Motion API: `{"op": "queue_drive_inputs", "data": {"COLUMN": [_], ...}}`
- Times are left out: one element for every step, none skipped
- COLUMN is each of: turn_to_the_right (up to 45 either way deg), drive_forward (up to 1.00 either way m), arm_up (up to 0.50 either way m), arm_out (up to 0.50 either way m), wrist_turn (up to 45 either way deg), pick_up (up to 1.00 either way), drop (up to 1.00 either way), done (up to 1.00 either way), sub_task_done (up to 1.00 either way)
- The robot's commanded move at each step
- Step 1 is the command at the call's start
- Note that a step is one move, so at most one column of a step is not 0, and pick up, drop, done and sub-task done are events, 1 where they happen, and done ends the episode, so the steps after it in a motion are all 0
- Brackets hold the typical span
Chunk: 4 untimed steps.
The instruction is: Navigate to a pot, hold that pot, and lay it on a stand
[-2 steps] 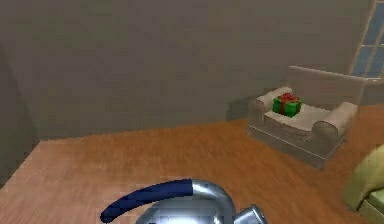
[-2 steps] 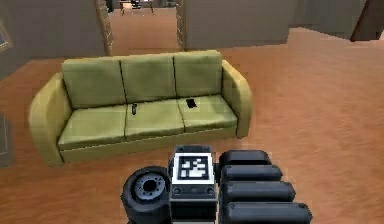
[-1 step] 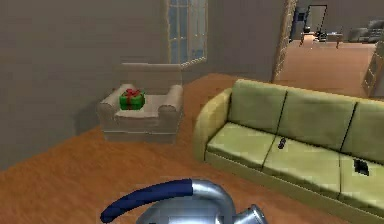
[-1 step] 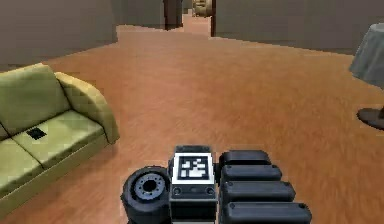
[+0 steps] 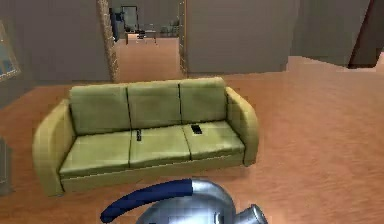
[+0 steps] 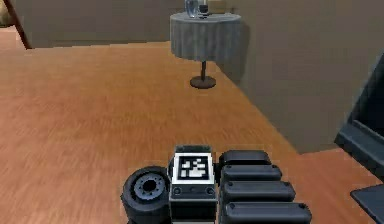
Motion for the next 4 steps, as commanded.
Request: {"op": "queue_drive_inputs", "data": {"turn_to_the_right": [27.0,-45.0,-45.0,-45.0], "drive_forward": [0.0,0.0,0.0,0.0], "arm_up": [0.0,0.0,0.0,0.0], "arm_out": [0.0,0.0,0.0,0.0], "wrist_turn": [0.0,0.0,0.0,0.0], "pick_up": [0.0,0.0,0.0,0.0], "drop": [0.0,0.0,0.0,0.0], "done": [0.0,0.0,0.0,0.0], "sub_task_done": [0.0,0.0,0.0,0.0]}}
